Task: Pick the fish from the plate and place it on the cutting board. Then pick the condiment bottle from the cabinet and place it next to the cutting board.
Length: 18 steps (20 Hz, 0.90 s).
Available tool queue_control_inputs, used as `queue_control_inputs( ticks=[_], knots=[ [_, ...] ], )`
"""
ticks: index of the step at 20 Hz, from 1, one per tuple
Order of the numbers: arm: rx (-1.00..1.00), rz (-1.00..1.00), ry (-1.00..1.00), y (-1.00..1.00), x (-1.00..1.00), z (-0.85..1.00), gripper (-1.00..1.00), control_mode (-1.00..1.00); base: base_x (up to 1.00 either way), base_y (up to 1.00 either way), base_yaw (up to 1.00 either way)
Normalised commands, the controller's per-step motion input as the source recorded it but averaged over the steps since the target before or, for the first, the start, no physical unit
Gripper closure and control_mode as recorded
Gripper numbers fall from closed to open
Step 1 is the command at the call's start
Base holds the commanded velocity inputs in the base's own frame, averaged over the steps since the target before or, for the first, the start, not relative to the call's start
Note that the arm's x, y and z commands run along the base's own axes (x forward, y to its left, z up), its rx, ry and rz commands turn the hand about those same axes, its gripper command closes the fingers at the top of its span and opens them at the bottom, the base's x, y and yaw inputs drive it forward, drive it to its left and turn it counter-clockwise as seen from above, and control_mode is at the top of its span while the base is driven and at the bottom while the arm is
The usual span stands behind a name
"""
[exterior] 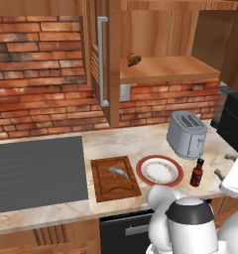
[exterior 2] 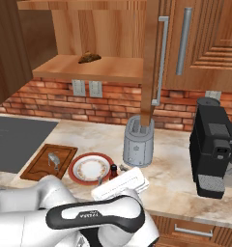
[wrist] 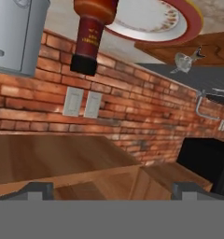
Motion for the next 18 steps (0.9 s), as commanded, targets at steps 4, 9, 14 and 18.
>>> queue_control_inputs(
  ticks=[4,9,14,18],
  knots=[
    [0.00,0.00,0.00,0.00,-0.22,0.21,-1.00,-1.00,0.00,0.00,0.00],
    [0.00,0.00,-0.02,0.00,-0.40,0.13,-1.00,-1.00,0.00,0.00,0.00],
    [0.00,0.00,-0.03,0.00,-0.45,0.20,-1.00,-1.00,0.00,0.00,0.00],
    [0.00,0.00,-0.01,0.00,-0.42,0.30,-1.00,-1.00,0.00,0.00,0.00]
  ],
)
